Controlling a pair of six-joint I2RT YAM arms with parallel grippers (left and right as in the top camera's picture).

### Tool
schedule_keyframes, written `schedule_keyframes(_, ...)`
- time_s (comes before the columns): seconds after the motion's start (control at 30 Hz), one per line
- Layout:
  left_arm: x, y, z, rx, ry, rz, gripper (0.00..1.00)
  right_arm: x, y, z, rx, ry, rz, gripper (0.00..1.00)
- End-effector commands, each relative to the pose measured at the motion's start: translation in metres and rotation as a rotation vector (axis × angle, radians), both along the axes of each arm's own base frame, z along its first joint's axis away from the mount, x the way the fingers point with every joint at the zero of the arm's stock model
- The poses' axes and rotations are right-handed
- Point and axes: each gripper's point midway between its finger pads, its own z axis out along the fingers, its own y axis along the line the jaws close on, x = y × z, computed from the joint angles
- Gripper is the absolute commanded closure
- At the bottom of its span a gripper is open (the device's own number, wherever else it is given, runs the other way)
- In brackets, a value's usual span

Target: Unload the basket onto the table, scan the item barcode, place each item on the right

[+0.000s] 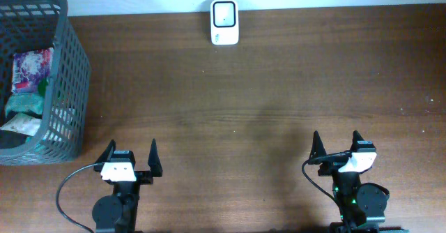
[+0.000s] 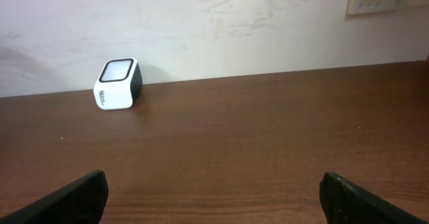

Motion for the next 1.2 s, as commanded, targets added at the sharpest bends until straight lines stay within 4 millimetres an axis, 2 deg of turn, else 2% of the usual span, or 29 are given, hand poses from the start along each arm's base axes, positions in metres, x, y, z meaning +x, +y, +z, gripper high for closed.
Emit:
schedule_keyframes(0.0, -0.0003, 0.0022, -0.0011, -0.009, -0.001, 0.012, 0.01, -0.0001, 0.0006, -0.0027, 0.003, 0.004, 0.0, 0.01)
schedule_keyframes(1.1, -0.0001, 0.0054, 0.0014, -0.006, -0.011, 0.03, 0.01, -0.0001, 0.0006, -0.0027, 0.003, 0.004, 0.0, 0.01)
schedule_keyframes(1.17, -0.0003, 0.0013, -0.0001, -0.01, -0.005, 0.007, 0.01, -0.0001, 0.0006, -0.0027, 0.003, 0.004, -0.001, 0.01)
